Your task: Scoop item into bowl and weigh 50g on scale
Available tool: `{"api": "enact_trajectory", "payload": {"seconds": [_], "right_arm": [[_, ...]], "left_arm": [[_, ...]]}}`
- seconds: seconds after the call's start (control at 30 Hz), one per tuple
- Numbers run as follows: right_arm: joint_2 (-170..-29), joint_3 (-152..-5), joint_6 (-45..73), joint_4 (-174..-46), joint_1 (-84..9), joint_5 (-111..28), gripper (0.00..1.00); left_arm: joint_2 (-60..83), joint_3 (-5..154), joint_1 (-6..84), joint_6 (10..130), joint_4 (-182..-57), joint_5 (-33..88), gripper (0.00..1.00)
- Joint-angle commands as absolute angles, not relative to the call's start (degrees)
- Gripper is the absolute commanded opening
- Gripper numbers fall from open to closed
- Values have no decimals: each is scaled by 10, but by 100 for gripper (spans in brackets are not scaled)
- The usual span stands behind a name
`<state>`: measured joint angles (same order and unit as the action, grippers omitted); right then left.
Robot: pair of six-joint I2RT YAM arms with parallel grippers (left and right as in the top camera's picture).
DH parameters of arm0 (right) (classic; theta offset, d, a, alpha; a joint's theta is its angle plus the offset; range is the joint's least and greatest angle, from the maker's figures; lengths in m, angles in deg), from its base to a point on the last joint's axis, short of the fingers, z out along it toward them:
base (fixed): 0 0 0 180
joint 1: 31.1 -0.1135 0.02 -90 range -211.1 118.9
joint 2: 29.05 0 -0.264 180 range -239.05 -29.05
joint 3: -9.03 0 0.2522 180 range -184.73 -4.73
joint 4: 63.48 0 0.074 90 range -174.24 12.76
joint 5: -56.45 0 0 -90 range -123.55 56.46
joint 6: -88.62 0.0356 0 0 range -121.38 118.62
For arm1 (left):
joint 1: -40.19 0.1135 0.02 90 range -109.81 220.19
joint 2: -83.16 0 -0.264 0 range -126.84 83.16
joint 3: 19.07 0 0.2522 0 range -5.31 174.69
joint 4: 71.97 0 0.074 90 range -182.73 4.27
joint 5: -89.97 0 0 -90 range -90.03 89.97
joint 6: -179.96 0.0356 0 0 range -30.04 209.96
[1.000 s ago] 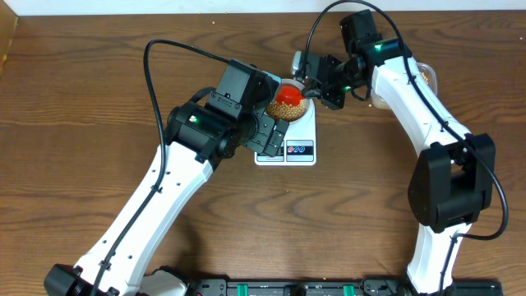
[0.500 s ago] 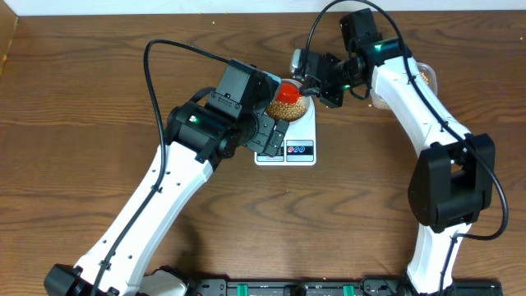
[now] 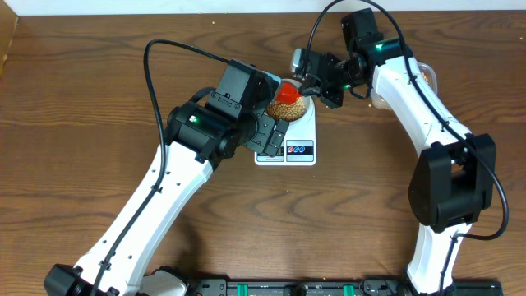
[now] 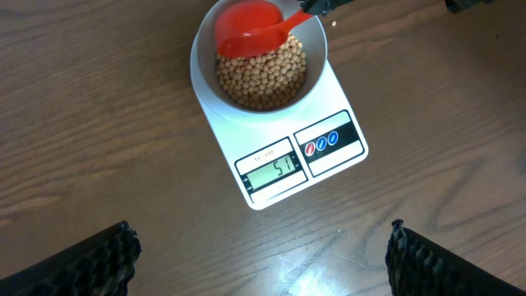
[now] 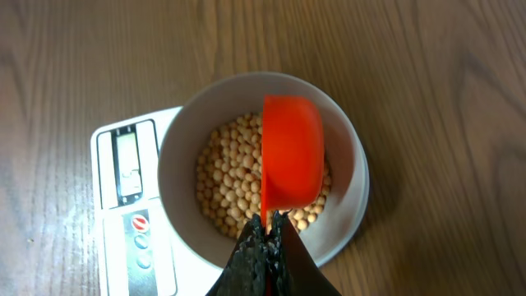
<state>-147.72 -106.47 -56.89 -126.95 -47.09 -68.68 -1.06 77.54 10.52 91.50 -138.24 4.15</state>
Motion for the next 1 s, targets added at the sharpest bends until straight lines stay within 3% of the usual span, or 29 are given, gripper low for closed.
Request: {"api": "enact_trajectory", "payload": {"seconds": [0.0, 0.67, 0.97], "right_arm": [[-1484, -1067, -563, -1270, -474, -661, 1], [-1488, -1066, -563, -1293, -488, -659, 1], [-1487, -1067, -535, -1277, -469, -736, 1]], "left_arm": [[-15, 770, 107, 921, -1384, 43, 98], [-15, 770, 107, 921, -1384, 43, 98], [-15, 770, 107, 921, -1384, 43, 98]]}}
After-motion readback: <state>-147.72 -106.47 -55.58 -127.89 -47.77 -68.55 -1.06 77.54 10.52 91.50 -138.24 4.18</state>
